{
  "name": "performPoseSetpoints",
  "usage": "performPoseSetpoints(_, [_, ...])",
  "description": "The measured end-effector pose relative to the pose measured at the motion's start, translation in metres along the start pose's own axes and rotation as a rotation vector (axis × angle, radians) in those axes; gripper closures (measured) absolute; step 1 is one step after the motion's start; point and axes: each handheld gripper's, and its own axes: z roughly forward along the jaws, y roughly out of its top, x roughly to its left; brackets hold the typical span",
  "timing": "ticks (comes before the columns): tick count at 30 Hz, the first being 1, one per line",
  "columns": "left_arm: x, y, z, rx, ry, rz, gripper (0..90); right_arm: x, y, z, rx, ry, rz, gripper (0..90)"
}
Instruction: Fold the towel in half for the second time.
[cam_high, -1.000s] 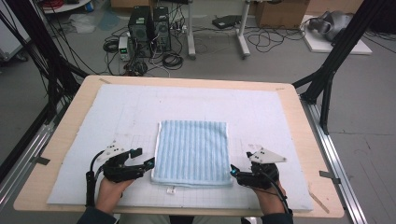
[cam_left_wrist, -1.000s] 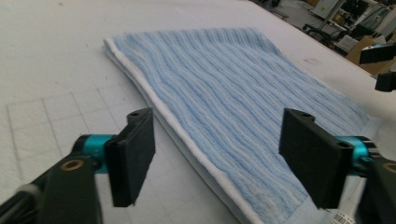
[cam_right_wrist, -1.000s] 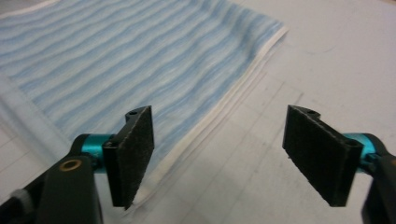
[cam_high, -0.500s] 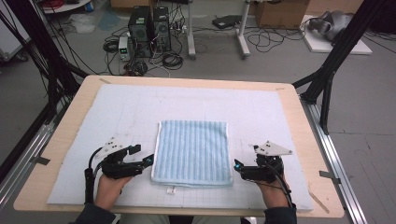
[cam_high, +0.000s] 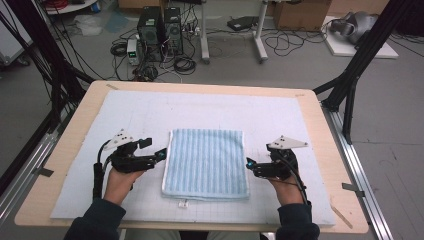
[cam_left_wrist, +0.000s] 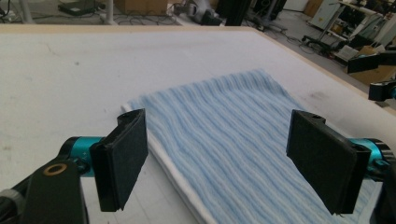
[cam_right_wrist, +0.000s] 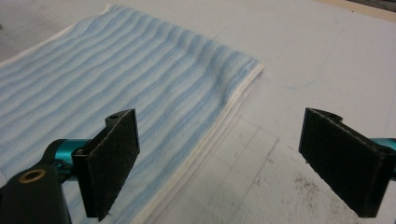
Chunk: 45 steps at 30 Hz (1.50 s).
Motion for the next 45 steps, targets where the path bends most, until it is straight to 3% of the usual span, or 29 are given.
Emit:
performPoseSetpoints(8, [0.009, 0.010, 0.015, 0.025, 0.017, 0.000, 21.2, -0.010, 0.020, 0.016, 0.019, 0.009, 0.037, 12.1])
performPoseSetpoints(11, [0.012, 0.012, 0.022, 0.026, 0.006, -0.025, 22.1, -0.012, 0.026, 0.023, 0.024, 0.021, 0.045, 17.1])
performPoseSetpoints(15, [0.016, 0.012, 0.033, 0.066, 0.016, -0.017, 23.5, -0.014, 0.030, 0.032, 0.037, 0.027, 0.061, 20.7])
performPoseSetpoints(20, [0.022, 0.010, 0.047, 0.089, 0.024, -0.038, 24.6, -0.018, 0.032, 0.043, 0.061, 0.028, 0.069, 25.4])
performPoseSetpoints(27, [0.032, 0.003, 0.065, 0.152, 0.069, -0.056, 31.1, -0.022, 0.036, 0.060, 0.105, 0.016, 0.078, 32.1])
performPoseSetpoints(34, [0.033, -0.002, 0.083, 0.224, 0.094, -0.063, 37.3, -0.021, 0.035, 0.079, 0.180, -0.002, 0.089, 40.8])
performPoseSetpoints(45, [0.036, -0.009, 0.093, 0.266, 0.133, -0.072, 46.2, -0.022, 0.030, 0.095, 0.233, -0.006, 0.091, 50.1])
